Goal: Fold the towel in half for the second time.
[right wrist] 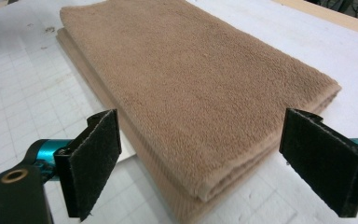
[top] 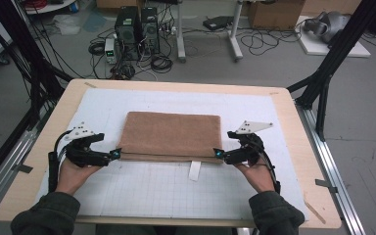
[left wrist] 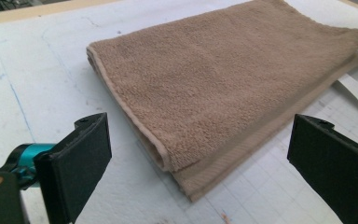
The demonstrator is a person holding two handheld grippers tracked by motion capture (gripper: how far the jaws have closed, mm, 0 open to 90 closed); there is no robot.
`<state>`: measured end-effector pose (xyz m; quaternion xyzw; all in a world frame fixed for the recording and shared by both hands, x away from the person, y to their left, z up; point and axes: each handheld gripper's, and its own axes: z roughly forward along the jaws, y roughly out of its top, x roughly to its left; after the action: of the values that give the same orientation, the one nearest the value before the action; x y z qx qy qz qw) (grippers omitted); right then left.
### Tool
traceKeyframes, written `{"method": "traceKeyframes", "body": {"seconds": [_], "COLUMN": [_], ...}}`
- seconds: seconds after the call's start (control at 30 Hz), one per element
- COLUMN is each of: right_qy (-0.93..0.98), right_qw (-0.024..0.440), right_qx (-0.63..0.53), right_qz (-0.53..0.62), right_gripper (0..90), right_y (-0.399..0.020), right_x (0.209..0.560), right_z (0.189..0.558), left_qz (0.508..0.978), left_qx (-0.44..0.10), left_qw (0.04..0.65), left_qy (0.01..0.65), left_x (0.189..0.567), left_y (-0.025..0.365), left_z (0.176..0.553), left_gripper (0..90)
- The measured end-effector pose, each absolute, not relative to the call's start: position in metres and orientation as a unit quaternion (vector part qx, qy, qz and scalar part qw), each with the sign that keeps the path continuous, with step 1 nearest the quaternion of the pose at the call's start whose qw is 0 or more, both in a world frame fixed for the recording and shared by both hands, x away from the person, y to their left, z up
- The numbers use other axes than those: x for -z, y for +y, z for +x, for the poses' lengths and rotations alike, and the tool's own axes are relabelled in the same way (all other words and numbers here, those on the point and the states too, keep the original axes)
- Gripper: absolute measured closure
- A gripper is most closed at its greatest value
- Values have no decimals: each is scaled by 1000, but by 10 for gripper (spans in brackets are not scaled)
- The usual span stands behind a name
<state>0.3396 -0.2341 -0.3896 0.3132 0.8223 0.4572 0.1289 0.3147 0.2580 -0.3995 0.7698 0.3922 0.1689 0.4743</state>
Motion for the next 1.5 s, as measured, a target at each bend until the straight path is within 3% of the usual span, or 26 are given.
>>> {"method": "traceKeyframes", "body": {"seconds": [1.5], "right_qy": [800], "right_qw": [140], "right_qx": [-476], "right_qz": [339], "right_gripper": [118], "right_y": [-280], "right_x": [412], "right_z": [272], "left_qz": [772], "left_qx": [-170], "left_qw": [479], "left_qy": [383], "left_x": [415], "left_y": [275], "left_z": [251], "left_gripper": [66]}}
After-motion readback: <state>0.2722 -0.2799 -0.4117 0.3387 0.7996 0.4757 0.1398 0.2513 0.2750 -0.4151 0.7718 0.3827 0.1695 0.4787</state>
